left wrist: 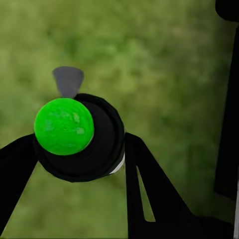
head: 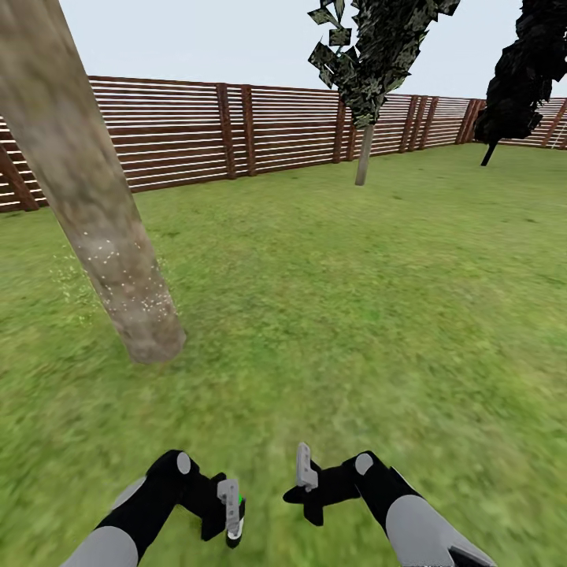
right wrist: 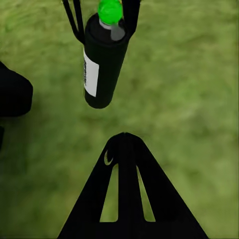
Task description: In the garden, pick up the pesticide atomizer on the floor and spray pesticide onto both trees until each tree trunk is fully covered.
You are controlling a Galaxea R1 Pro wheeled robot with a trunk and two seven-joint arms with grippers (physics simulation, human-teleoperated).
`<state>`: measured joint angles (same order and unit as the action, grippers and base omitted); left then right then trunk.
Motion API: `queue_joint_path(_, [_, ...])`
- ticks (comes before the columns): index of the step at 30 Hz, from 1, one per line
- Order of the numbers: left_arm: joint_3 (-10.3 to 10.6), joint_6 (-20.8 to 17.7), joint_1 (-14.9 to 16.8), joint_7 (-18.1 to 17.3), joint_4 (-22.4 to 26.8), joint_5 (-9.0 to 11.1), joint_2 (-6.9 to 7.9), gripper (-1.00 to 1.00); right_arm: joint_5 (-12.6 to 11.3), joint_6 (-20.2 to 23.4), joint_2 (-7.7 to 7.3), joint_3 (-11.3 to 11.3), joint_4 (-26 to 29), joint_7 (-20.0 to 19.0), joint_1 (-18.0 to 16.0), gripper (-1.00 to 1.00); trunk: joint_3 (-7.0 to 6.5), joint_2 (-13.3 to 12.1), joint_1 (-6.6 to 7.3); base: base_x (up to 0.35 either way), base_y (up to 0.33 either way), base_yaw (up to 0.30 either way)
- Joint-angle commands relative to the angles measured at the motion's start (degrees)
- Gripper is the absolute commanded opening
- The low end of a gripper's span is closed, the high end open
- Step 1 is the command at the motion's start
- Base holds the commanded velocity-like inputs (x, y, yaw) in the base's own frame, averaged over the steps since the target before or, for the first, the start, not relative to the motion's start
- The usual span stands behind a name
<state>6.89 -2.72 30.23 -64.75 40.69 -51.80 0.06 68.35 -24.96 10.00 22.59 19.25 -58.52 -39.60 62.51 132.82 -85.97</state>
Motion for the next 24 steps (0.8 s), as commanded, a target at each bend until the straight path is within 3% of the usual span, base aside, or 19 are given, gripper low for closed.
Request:
queue_joint_path(1, [-0.02,-0.05,0.0,0.16,0.0,-0.25,-0.42,-1.0,-0.02,0.0,0.0,0.0,0.0,-0.01,-0.08,-1.0,0.0,0.0,0.0,0.0,0.0,0.0])
queue_joint_path(5, [0.13,-0.09,-0.06,0.39,-0.07,-0.51,-1.95,-1.0,-0.06,0.0,0.0,0.0,0.0,-0.02,-0.43,-1.0,0.0,0.0,0.0,0.0,0.0,0.0])
queue_joint_path(8, [4.68,-0.34,-0.08,3.14,-0.16,-0.29,-2.72,-1.0,-0.14,-0.05,0.0,0.0,0.0,-0.02,-0.48,-1.0,0.0,0.0,0.0,0.0,0.0,0.0])
queue_joint_path(10, [6.19,-0.55,-0.09,4.85,-1.99,-0.34,-3.57,-1.0,-0.2,-0.08,0.0,0.0,0.0,-0.02,-0.48,-1.0,0.0,0.0,0.0,0.0,0.0,0.0])
queue_joint_path(14, [6.62,-0.53,-0.01,8.77,-5.87,-0.58,-5.35,-1.0,-0.23,-0.09,0.0,0.0,0.0,-0.02,-0.48,-1.0,0.0,0.0,0.0,0.0,0.0,0.0])
queue_joint_path(24, [6.39,-1.06,0.26,9.29,-5.6,0.07,-6.2,-1.0,-0.26,-0.09,0.0,0.0,0.0,-0.02,-0.48,-1.0,0.0,0.0,0.0,0.0,0.0,0.0])
